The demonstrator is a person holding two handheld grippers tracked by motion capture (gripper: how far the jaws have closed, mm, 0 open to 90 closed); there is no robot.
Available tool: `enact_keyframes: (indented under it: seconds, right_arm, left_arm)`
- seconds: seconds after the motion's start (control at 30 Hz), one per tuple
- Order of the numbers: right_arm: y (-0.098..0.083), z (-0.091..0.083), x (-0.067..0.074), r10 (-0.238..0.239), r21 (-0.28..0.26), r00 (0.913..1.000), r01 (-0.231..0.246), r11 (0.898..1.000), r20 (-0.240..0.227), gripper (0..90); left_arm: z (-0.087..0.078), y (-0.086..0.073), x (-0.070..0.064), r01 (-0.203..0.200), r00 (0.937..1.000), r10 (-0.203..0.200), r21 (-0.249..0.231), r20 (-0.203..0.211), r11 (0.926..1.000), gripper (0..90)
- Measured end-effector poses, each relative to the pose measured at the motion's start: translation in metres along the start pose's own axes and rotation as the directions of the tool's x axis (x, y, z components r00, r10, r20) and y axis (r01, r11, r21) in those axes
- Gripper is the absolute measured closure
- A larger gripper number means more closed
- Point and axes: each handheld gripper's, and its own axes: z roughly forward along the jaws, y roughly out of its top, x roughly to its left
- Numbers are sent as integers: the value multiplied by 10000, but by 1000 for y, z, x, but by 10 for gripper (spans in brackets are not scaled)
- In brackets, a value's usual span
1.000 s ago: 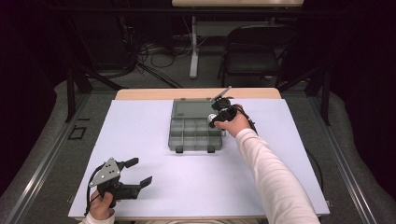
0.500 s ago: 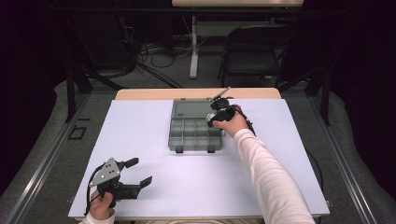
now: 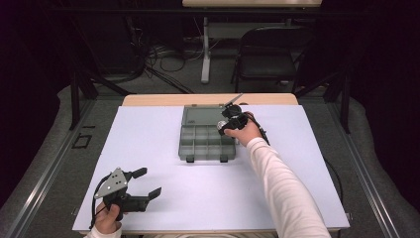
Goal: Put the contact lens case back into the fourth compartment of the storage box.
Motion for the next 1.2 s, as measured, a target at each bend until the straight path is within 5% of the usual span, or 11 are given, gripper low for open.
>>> enact_keyframes:
  seconds: [0.2, 0.67, 1.03, 1.2]
  right_arm:
    - [0, 2, -1, -212, 123, 9998, 212, 9997, 22, 485]
    - [0, -4, -1, 92, 104, 9999, -90, 9999, -127, 451]
    - [-3, -25, 7, -194, -536, 9998, 195, 9984, 39, 410]
    - [-5, -33, 12, -187, -689, 9997, 197, 9974, 147, 319]
  left_arm:
    - [0, 0, 0, -9, 10000, 9, 23, 10, 10000, 159]
    - [0, 0, 0, 21, 10000, -21, 8, 9, 10000, 159]
    - [4, 1, 2, -25, 10000, 24, 68, 91, 10000, 159]
    - [5, 2, 2, 1, 9999, -1, 69, 101, 10000, 159]
